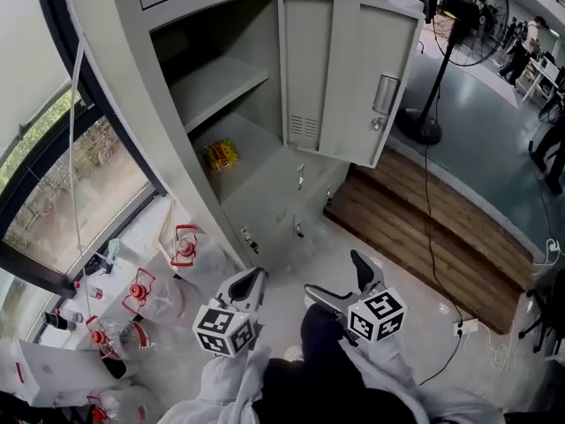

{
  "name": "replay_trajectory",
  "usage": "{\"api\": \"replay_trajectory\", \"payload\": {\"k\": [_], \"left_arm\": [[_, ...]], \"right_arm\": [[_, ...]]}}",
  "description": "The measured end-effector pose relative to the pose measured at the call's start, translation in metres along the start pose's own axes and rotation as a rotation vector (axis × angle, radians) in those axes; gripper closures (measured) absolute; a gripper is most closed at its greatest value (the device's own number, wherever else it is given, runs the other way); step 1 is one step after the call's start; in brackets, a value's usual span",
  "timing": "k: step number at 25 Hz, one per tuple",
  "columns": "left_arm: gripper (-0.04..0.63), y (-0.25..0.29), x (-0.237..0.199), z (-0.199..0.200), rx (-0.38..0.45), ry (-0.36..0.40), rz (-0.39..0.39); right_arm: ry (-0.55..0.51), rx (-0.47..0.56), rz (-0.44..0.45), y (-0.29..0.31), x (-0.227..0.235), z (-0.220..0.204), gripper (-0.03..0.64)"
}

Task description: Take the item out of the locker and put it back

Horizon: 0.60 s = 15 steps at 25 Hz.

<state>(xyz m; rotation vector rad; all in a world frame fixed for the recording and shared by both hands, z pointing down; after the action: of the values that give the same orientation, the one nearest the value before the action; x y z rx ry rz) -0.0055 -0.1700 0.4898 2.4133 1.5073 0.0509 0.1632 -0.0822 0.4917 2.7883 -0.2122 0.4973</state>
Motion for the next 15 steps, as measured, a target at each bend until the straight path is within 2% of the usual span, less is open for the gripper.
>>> {"api": "replay_trajectory", "payload": {"k": [10,15], "left_arm": [[0.586,0.066,-0.04,0.047,0.036,0.003,0.125],[0.586,0.086,-0.058,0.059,0.043,-0.013,0.212]], "right_arm": [[-0.03,-0.027,0.139,0.074,0.054,0.059,0.041],[-0.022,-0.021,0.225,0.105,0.072,0.086,0.041]]}}
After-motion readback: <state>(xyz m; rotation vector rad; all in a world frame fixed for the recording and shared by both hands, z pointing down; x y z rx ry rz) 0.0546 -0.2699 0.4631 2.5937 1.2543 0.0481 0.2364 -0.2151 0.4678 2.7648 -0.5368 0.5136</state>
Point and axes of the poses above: the fingertips, and each gripper's own axes: y forward along the fingers, x to its right, z out of its top, the point moved 4 cm from there along -y, backward along the fingers, and after that the axes turned 8 degrees about y, right-handed, at the moved point
